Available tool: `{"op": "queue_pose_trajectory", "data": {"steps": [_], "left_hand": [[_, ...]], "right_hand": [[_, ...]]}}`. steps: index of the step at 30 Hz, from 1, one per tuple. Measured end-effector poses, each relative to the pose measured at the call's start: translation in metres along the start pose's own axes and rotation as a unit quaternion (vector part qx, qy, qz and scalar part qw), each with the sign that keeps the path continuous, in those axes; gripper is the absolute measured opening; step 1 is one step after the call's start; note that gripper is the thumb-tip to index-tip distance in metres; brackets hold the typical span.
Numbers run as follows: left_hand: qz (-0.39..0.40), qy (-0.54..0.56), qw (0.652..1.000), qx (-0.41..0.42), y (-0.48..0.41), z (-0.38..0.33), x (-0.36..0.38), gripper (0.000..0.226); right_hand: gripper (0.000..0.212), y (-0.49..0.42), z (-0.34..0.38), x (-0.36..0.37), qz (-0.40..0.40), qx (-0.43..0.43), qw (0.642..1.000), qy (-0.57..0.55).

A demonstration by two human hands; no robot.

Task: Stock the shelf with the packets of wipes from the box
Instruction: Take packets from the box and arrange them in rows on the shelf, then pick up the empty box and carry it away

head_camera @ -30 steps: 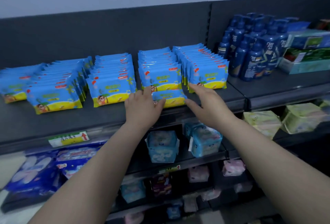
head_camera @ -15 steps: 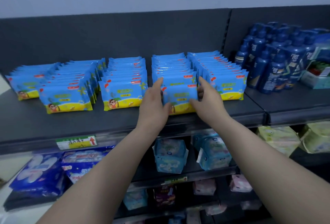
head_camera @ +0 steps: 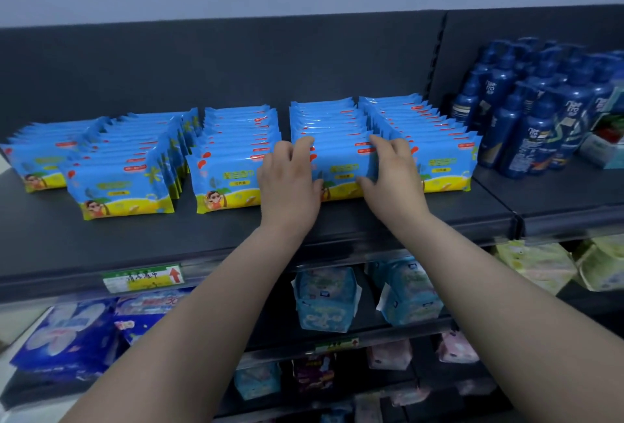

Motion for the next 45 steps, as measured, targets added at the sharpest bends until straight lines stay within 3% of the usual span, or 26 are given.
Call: {"op": "queue_pose_trajectory", "data": {"steps": [6, 8, 11, 19, 24, 31, 37, 45], "left_hand": [[-0.042, -0.011, 0.997, 0.067, 0.017, -0.016, -0.005, 0.059], [-0.067, 0.033, 0.991, 0.107, 0.024, -0.035, -0.009, 0.054], [-0.036, 0.138, 0.980, 0.139, 0.041, -0.070, -0.009, 0.050], [0.111, 0.285, 0.929, 0.210, 0.106, -0.178, 0.051, 0.054], [0.181, 0.328, 0.896, 0.239, 0.147, -0.254, 0.077, 0.054], [0.271, 0.355, 0.849, 0.283, 0.197, -0.354, 0.097, 0.055], [0.333, 0.378, 0.808, 0.306, 0.232, -0.418, 0.127, 0.059], [0.443, 0.324, 0.777, 0.309, 0.252, -0.477, 0.184, 0.070]], "right_hand": [[0.060, 0.014, 0.003, -0.016, -0.012, -0.045, 0.999, 0.007], [0.057, 0.021, -0.001, -0.030, -0.026, -0.053, 0.998, 0.013], [0.055, 0.038, -0.022, -0.064, -0.057, -0.050, 0.996, 0.037], [0.054, 0.130, -0.143, -0.176, -0.085, 0.136, 0.971, 0.176], [0.056, 0.200, -0.199, -0.251, -0.100, 0.252, 0.925, 0.268], [0.061, 0.272, -0.248, -0.339, -0.123, 0.350, 0.859, 0.352], [0.065, 0.348, -0.295, -0.413, -0.147, 0.460, 0.783, 0.392], [0.071, 0.439, -0.335, -0.478, -0.153, 0.608, 0.659, 0.415]]}}
Point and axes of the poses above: each hand's wrist, its own y-axis away from the middle knuckle, its own x-axis out of the palm, z = x × y, the point moved 5 cm from there along -y, towards the middle knuckle, and after that the axes turned 11 degrees about -z, right-handed, at the moved point
